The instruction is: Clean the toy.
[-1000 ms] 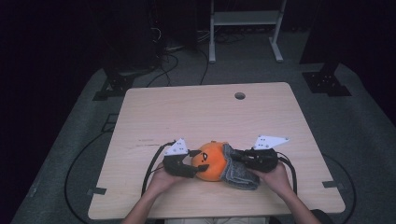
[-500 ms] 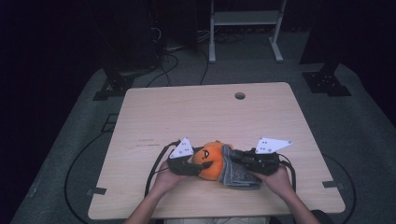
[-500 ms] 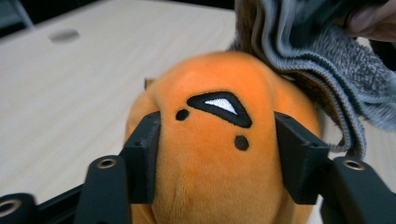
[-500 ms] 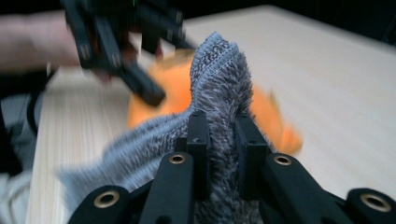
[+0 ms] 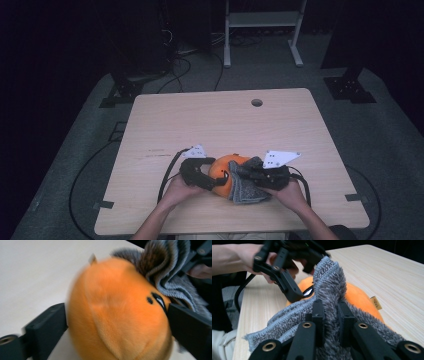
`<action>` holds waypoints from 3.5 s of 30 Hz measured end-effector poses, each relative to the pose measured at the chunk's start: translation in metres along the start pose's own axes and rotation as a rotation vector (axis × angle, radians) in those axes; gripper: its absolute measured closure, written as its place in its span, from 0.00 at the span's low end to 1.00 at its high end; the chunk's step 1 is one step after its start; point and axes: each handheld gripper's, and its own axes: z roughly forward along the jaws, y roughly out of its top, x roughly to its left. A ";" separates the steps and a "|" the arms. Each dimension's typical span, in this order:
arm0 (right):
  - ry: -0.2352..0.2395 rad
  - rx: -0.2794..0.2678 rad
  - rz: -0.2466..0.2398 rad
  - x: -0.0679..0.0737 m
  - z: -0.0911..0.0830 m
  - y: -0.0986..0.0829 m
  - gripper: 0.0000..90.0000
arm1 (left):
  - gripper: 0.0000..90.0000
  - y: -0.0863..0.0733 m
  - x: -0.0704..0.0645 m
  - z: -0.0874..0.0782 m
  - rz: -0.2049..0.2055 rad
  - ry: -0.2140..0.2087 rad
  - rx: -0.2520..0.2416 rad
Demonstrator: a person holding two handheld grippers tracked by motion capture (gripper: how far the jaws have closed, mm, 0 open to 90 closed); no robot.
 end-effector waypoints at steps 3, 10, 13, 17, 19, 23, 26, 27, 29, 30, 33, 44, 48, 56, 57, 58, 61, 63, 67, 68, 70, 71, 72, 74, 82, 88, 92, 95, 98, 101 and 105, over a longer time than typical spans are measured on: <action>-0.010 0.008 -0.006 0.000 -0.002 -0.001 0.87 | 0.31 -0.001 -0.006 -0.003 0.090 0.038 -0.024; -0.032 -0.005 0.058 -0.011 -0.015 -0.004 0.87 | 0.47 0.005 -0.019 -0.007 0.243 0.143 -0.113; -0.075 0.018 0.061 -0.016 -0.018 -0.006 0.87 | 0.47 0.005 -0.019 -0.008 0.265 0.166 -0.133; -0.096 0.010 0.081 -0.021 -0.019 -0.008 0.88 | 0.44 0.000 -0.016 -0.006 0.243 0.138 -0.141; -0.080 -0.027 0.051 -0.014 -0.012 -0.001 0.87 | 0.29 0.000 -0.013 -0.009 0.199 0.121 -0.122; -0.052 -0.017 0.001 -0.006 0.001 0.004 0.87 | 0.10 0.004 -0.006 -0.014 0.128 0.107 -0.127; -0.057 -0.009 -0.030 0.002 0.006 0.005 0.87 | 0.24 0.002 -0.006 -0.015 0.155 0.122 -0.125; -0.057 -0.009 -0.030 0.002 0.006 0.005 0.87 | 0.29 0.002 -0.006 -0.015 0.155 0.122 -0.125; -0.057 0.000 0.003 -0.004 0.003 0.001 0.88 | 0.32 -0.003 -0.006 -0.017 0.157 0.122 -0.120; -0.059 0.007 0.021 -0.007 0.002 -0.002 0.88 | 0.33 -0.004 -0.006 -0.018 0.156 0.127 -0.116; -0.076 0.022 0.055 -0.014 -0.002 -0.007 0.87 | 0.34 -0.006 -0.005 -0.020 0.148 0.126 -0.113; -0.082 -0.017 0.074 -0.015 -0.004 -0.006 0.87 | 0.34 -0.012 -0.002 -0.023 0.160 0.114 -0.122; -0.100 0.011 0.124 -0.023 -0.003 -0.012 0.87 | 0.34 -0.012 -0.003 -0.023 0.160 0.107 -0.121; -0.100 -0.037 0.140 -0.022 -0.012 -0.009 0.87 | 0.34 -0.010 -0.008 -0.021 0.198 0.107 -0.115; -0.100 -0.037 0.140 -0.022 -0.012 -0.009 0.87 | 0.34 -0.010 -0.008 -0.021 0.198 0.107 -0.115; -0.073 -0.089 0.124 -0.017 -0.011 -0.002 0.87 | 0.34 -0.010 -0.011 -0.020 0.212 0.101 -0.117; -0.059 -0.068 0.112 -0.014 -0.005 0.001 0.87 | 0.32 -0.010 -0.013 -0.019 0.214 0.094 -0.120; -0.055 -0.035 0.108 -0.012 0.000 -0.003 0.87 | 0.16 -0.006 -0.010 -0.020 0.179 0.081 -0.103; -0.059 -0.016 0.070 -0.007 -0.004 -0.005 0.87 | 0.02 -0.003 -0.001 -0.017 0.083 0.051 -0.059; -0.061 -0.013 0.074 -0.007 -0.005 -0.006 0.87 | 0.05 -0.005 0.001 -0.012 0.050 0.018 -0.037; -0.064 -0.005 0.078 -0.009 -0.006 -0.007 0.87 | 0.20 -0.006 -0.004 -0.013 0.121 0.048 -0.071; -0.064 -0.005 0.078 -0.009 -0.006 -0.007 0.87 | 0.29 -0.006 -0.004 -0.013 0.121 0.048 -0.071; -0.070 -0.004 0.080 -0.010 -0.008 -0.006 0.87 | 0.29 -0.005 -0.006 -0.015 0.152 0.066 -0.085; -0.085 -0.029 0.075 -0.010 -0.015 -0.001 0.87 | 0.37 -0.001 -0.015 -0.018 0.230 0.137 -0.122; -0.078 -0.078 -0.005 0.003 -0.006 0.018 0.87 | 0.24 0.001 -0.031 -0.001 0.321 0.153 -0.123; -0.067 -0.061 -0.005 0.004 0.003 0.013 0.87 | 0.25 0.001 -0.019 -0.010 0.218 0.106 -0.152; -0.085 -0.035 0.023 -0.007 -0.006 0.006 0.87 | 0.36 -0.001 -0.020 -0.010 0.222 0.109 -0.151; -0.130 -0.006 0.041 -0.014 -0.015 -0.003 0.88 | 0.36 -0.003 -0.018 -0.012 0.210 0.101 -0.154; -0.144 0.001 0.062 -0.018 -0.023 -0.007 0.87 | 0.37 -0.005 -0.021 -0.013 0.249 0.097 -0.150; -0.121 -0.046 0.036 -0.011 -0.025 0.000 0.87 | 0.38 -0.004 -0.026 -0.012 0.303 0.095 -0.141; -0.089 -0.096 -0.005 0.000 -0.019 0.013 0.87 | 0.39 -0.005 -0.032 -0.011 0.370 0.092 -0.134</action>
